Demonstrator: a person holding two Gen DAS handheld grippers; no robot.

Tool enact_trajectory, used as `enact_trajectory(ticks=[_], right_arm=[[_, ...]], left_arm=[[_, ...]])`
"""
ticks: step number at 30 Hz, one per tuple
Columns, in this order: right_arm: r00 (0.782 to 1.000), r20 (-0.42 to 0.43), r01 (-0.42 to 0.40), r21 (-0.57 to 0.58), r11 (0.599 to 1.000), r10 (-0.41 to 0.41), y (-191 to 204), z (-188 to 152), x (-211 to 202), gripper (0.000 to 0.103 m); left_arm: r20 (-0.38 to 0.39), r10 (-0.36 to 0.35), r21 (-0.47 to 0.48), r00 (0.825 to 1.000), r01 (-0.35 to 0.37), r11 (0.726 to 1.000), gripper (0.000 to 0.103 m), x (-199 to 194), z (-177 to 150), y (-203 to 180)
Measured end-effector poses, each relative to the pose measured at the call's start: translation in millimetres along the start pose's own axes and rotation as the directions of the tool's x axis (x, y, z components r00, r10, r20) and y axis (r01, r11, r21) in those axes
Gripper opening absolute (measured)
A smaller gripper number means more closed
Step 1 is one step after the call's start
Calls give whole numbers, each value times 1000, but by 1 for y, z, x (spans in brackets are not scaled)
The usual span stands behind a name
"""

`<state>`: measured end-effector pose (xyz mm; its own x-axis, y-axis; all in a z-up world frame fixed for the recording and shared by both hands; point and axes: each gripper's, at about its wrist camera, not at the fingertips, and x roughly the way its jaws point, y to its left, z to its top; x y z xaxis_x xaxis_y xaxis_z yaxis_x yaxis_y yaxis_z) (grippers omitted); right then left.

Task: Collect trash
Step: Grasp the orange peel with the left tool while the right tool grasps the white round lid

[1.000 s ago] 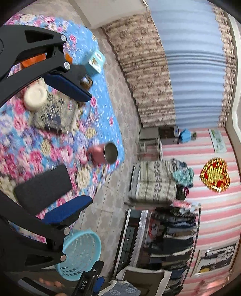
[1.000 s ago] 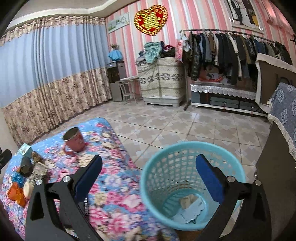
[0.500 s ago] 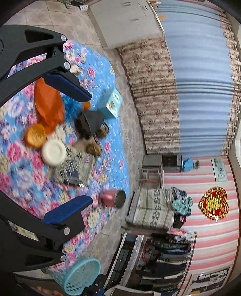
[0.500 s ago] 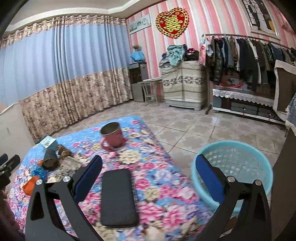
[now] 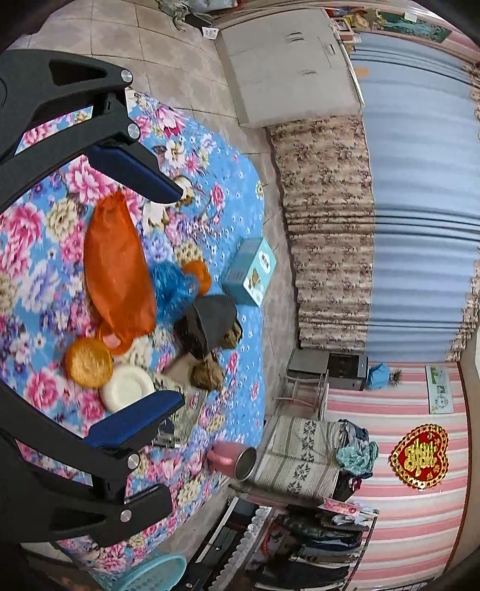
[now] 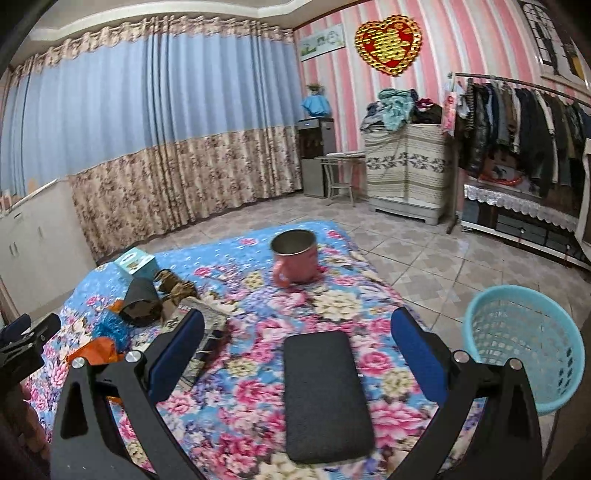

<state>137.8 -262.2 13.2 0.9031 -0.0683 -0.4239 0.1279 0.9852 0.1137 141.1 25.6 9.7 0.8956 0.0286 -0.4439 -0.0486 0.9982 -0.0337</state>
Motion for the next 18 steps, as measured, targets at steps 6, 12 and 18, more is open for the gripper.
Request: enact_trajectory(ticks=[6,12,18], right_arm=[[1000,-28,2,-34,999,-3,15,-3,19,99],[998,-60,27,-14,1000,-28,16,-24,35,99],[990,-124,74,9,997,-72,6,-34,47,99]], left_arm=[[-28,33,-13,999,-33,999,98,10,-7,16],[-73,11,0,997,-12,1000,98,19,-17,17],[-119,-38,-27,992,35,999,98,29,-29,9]])
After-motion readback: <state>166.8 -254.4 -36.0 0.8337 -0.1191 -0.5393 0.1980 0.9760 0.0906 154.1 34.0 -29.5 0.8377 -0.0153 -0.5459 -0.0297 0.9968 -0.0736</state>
